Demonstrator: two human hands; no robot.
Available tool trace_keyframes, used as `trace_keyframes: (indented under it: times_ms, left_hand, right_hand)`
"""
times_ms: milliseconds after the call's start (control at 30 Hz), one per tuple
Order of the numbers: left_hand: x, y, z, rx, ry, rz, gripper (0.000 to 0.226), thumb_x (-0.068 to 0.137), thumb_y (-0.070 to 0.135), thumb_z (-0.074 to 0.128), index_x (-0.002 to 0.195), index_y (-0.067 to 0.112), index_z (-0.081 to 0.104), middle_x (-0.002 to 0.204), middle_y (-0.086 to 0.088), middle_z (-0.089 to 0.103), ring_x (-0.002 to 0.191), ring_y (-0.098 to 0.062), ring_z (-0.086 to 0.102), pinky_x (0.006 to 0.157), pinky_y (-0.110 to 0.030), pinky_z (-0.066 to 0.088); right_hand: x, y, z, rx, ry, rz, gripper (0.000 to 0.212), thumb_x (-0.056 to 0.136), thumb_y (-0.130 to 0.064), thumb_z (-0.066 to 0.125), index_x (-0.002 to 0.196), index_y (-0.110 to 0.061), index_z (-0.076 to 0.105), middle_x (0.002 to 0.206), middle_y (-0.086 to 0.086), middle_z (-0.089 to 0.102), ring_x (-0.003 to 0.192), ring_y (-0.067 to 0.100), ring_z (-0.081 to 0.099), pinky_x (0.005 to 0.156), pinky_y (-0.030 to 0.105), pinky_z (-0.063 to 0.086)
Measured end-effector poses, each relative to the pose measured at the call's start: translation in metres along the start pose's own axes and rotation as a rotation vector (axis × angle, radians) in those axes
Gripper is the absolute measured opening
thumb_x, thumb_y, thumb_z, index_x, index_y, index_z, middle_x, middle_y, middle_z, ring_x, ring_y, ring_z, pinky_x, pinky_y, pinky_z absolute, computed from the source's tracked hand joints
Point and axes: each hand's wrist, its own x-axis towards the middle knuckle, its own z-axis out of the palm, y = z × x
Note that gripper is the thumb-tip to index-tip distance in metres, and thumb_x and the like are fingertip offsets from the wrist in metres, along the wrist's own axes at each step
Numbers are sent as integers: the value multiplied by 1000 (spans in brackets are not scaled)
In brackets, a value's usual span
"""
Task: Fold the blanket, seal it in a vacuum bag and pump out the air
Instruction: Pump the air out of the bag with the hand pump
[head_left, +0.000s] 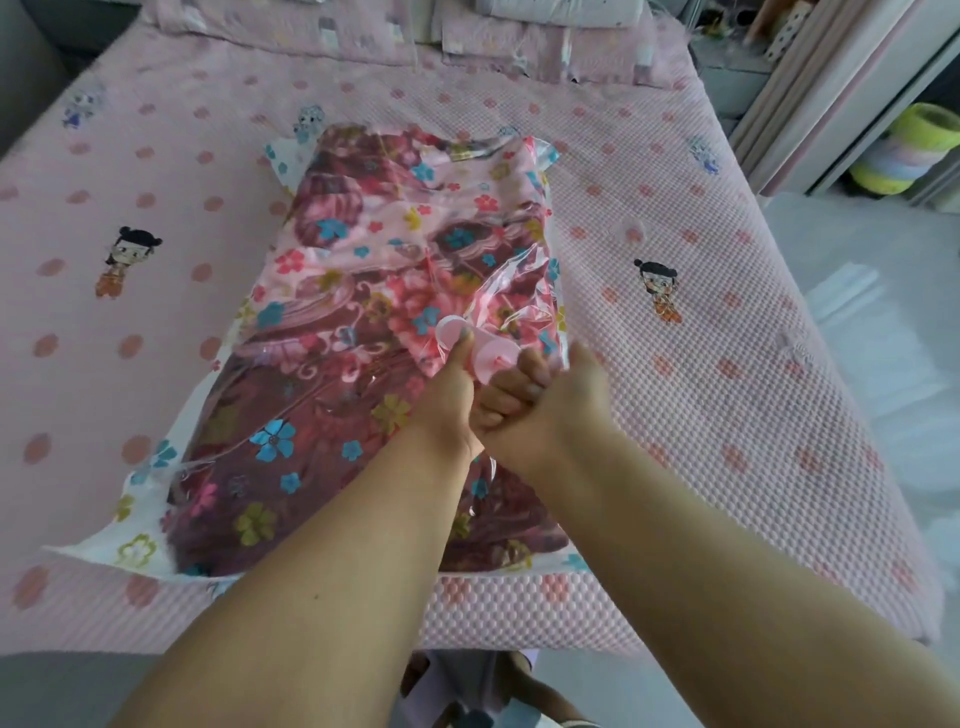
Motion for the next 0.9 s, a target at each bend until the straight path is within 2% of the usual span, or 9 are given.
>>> trace_keyframes:
  times_ms: [67,167,300,367,500,700,833,867,900]
  left_hand:
    - [1,2,0,-12,-15,-7,75,95,62,34,67,1,68,37,1,50,24,-2,41,23,-12,27]
    - [2,-3,-2,-69,80,108,52,93,46,54,115,-1,58,81,-17,69,60,-21,68,46,-26,57]
    - [2,-5,-5,-179,106,156,50,92,35,60,128,2,50,99,-22,64,71,-32,68,51,-35,59]
    - [5,-4,-3,-102,100,106,57,92,48,54,118,-3,57,86,-16,65,60,-20,65,42,-22,52]
    - [5,-3,-8,-137,9,11,76,94,57,41,41,3,55,33,1,43,25,-3,40,32,-8,32]
    - [7,-5,-15,-143,71,159,48,87,33,66,121,2,53,80,-22,71,65,-34,71,49,-35,57]
    - [10,-5,-12,-76,64,119,52,91,47,57,111,-1,56,61,-14,69,50,-19,68,55,-19,52]
    - [7,-3,-12,-7,31,67,56,92,54,49,101,-1,56,48,-9,63,37,-12,60,40,-20,27]
    - [3,0,-11,37,-2,15,59,94,58,41,91,1,54,39,-5,55,28,-7,52,30,-17,43]
  right_hand:
    - [4,0,1,-115,9,-51,59,96,-55,23,51,-17,27,44,-3,23,39,12,22,54,26,13]
    - [-33,4,-29,-35,-95,40,61,91,-58,29,47,-17,28,44,-3,21,41,13,20,46,24,21]
    - [-55,4,-42,64,-132,25,58,81,-59,40,43,-16,32,42,-3,23,39,13,23,41,26,27]
    - [-28,3,-23,105,-43,42,61,90,-58,31,45,-16,29,44,-3,21,40,13,19,45,24,19]
    - [14,6,6,-80,58,-18,60,96,-57,26,52,-17,28,48,-3,23,40,13,23,52,25,14]
    - [-60,11,-40,-54,-162,39,51,72,-57,45,43,-16,33,43,-3,21,41,13,23,42,25,26]
    - [-24,7,-23,73,-28,24,63,90,-60,31,45,-16,29,45,-3,20,41,13,19,47,23,19]
    - [-10,6,-11,43,23,7,62,93,-57,27,47,-17,27,47,-3,19,44,13,17,50,24,15]
    - [3,6,-1,0,61,-12,60,95,-55,25,49,-17,26,49,-2,18,46,13,15,53,26,12]
